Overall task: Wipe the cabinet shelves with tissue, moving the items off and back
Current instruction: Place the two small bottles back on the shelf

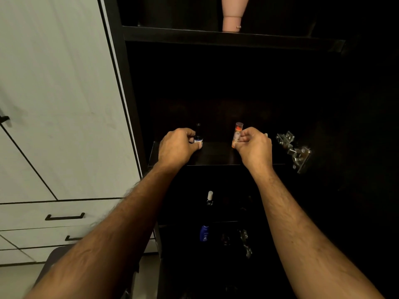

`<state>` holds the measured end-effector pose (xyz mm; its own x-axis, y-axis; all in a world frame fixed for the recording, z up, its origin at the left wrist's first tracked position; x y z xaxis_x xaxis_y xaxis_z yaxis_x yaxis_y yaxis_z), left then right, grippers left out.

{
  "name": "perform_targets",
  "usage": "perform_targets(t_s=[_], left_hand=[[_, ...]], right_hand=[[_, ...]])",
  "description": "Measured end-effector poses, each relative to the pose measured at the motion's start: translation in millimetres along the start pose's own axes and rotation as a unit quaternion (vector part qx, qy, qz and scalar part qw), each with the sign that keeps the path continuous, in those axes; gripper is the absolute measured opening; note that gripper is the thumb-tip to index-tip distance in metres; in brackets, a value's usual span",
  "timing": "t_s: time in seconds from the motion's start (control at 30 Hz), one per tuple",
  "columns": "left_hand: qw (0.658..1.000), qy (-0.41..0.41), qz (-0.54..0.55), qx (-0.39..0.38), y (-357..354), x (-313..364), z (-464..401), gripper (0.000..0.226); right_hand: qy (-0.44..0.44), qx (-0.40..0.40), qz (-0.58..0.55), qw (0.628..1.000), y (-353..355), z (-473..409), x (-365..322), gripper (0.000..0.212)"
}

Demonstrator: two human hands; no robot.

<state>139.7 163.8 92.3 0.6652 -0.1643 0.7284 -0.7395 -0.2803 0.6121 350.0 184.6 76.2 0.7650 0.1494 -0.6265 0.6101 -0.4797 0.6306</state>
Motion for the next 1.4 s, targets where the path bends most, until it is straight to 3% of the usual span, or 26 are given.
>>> perform_targets(t_s=[0.33,0.53,0.8,1.0,1.1,1.23,1.4], left_hand=[[1.0,-0.009,0.006,-0.001,-0.4,-1.5,2.2,0.055],[1.0,-0.015,0.012,0.002,5.0,-4.7,7.5,0.058],[0.999,-0.02,0.034,0.032,13.5,-10.8,13.8,0.06],[0.981,-0.118,0.099,0.118,14.7,-1.1,54.8,0.036],[0.974,-0.116,0.163,0.104,0.5,-1.5,82.2,0.026],[0.977,-0.064,0.194,0.067,-27.0,-18.0,104.0,0.02],[0.983,0.007,0.181,0.008,-63.5,-64.7,107.6,0.02]], right_hand=[[0.003,0.003,0.029,1.0,2.7,4.0,-1.9,0.016],[0.006,-0.016,0.023,1.0,-4.6,0.8,8.3,0.03],[-0.008,0.019,0.029,0.999,9.4,16.2,9.8,0.04],[0.019,0.113,-0.022,0.993,36.0,47.7,-3.5,0.017],[0.042,0.142,-0.056,0.987,40.4,69.6,-5.0,0.005],[0.039,0.09,-0.08,0.992,18.2,97.2,13.3,0.005],[-0.055,-0.049,-0.072,0.995,-31.5,114.2,57.5,0.011]])
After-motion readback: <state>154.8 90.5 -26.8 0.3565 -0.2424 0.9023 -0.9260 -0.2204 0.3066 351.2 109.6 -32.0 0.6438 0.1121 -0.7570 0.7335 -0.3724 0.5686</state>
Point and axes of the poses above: each hand's wrist, its own z-axis away from the middle knuckle, its own y-axis out of the back of the hand, x = y × z, the point moved 3 cm from there along -z, towards the middle knuckle, and after that the axes turned 13 degrees about z, right-handed, at the moved point
